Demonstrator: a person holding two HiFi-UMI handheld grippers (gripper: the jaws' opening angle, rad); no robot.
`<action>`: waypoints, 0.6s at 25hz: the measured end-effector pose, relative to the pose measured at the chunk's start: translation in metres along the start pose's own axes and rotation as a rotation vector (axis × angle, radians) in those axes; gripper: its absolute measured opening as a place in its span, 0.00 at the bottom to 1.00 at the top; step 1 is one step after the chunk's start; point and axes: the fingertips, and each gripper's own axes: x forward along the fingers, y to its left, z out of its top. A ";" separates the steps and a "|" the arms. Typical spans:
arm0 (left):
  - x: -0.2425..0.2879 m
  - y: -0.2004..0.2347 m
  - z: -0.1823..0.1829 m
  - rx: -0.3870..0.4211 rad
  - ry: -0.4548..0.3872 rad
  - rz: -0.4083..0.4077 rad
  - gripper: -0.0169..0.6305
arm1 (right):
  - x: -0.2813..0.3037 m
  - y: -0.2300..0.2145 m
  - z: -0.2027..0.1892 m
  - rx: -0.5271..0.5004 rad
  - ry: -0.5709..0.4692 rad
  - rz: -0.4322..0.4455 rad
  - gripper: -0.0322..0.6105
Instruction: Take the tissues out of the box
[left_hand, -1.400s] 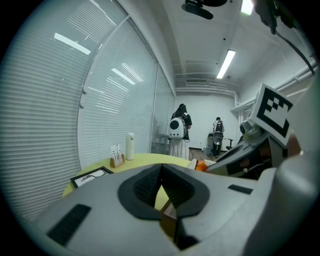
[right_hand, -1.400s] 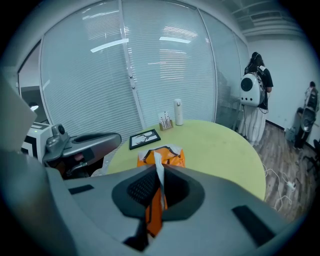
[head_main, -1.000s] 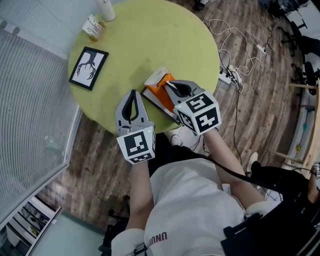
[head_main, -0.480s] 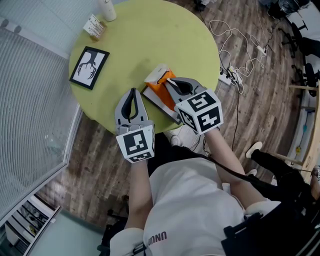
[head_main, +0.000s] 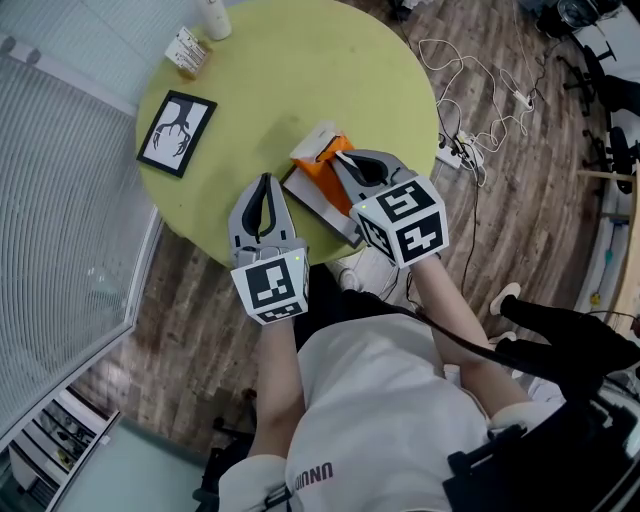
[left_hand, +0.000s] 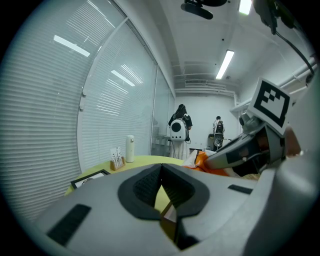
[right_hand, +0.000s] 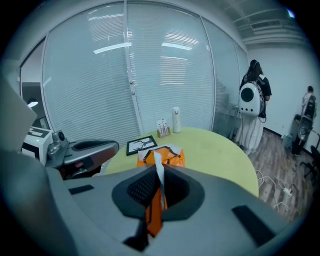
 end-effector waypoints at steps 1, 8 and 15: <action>0.000 0.000 0.000 0.000 0.000 -0.001 0.05 | 0.000 0.000 0.000 -0.001 0.000 -0.002 0.08; 0.001 -0.003 0.000 -0.001 0.000 -0.003 0.05 | -0.003 -0.004 0.001 0.002 -0.004 -0.012 0.08; -0.001 -0.003 -0.001 -0.001 0.004 0.000 0.05 | -0.003 -0.005 0.001 0.003 -0.006 -0.014 0.08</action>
